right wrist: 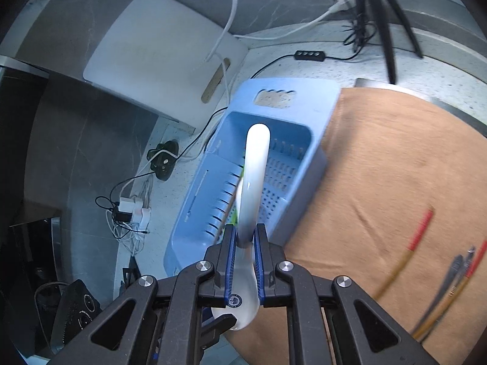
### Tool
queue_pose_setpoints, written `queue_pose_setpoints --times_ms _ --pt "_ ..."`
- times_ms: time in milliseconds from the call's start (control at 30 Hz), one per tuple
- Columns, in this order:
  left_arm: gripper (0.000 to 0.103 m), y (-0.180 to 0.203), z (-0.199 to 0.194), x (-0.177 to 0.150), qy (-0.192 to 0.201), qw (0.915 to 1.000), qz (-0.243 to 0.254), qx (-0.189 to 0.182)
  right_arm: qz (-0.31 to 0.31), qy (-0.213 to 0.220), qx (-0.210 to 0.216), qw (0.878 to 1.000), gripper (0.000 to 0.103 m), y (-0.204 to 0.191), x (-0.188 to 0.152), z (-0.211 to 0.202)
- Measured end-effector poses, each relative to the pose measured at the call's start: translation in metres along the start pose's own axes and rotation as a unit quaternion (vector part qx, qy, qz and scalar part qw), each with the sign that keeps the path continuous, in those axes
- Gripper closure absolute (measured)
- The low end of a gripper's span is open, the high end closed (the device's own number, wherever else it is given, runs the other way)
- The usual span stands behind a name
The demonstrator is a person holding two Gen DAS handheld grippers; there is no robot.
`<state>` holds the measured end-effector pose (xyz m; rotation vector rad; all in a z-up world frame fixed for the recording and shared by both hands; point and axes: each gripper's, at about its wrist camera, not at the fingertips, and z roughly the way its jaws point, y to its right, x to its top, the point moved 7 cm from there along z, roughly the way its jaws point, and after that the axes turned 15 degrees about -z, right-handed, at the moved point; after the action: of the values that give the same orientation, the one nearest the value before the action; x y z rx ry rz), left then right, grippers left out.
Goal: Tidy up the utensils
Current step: 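Carry the white spoon into the blue basket and open the right tool, then move both tools back over the red-tipped chopsticks on the mat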
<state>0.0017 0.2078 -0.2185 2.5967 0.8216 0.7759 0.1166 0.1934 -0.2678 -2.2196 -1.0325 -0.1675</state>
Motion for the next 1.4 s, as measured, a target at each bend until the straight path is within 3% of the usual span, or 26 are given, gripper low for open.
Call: queue_pose_setpoints --times_ms 400,800,867,1033,1167,1300,1400 --pt "0.091 -0.047 0.018 0.018 -0.004 0.9994 -0.026 0.022 -0.012 -0.033 -0.015 0.999 0.092 -0.006 0.014 0.054" --pt "0.091 -0.045 0.009 0.019 0.013 0.9991 -0.027 0.03 -0.028 -0.021 -0.033 0.999 0.086 -0.004 0.012 0.038" --pt "0.082 -0.043 0.007 0.018 0.015 0.999 -0.026 0.033 -0.03 -0.018 -0.035 0.999 0.085 -0.004 0.011 0.033" --pt "0.08 -0.035 -0.001 0.015 0.025 0.9989 -0.015 0.037 -0.032 -0.008 -0.039 0.999 0.082 -0.002 0.006 0.017" --pt "0.071 -0.026 -0.011 0.013 0.036 0.9985 -0.006 0.04 -0.037 0.002 -0.045 0.998 0.081 -0.002 -0.001 0.002" --pt "0.069 -0.014 -0.019 0.012 0.048 0.9979 0.007 0.043 -0.046 0.011 -0.051 0.998 0.076 0.0 -0.008 -0.015" --pt "0.057 -0.004 -0.023 0.01 0.056 0.9973 0.016 0.044 -0.06 0.024 -0.066 0.996 0.074 0.004 -0.015 -0.03"
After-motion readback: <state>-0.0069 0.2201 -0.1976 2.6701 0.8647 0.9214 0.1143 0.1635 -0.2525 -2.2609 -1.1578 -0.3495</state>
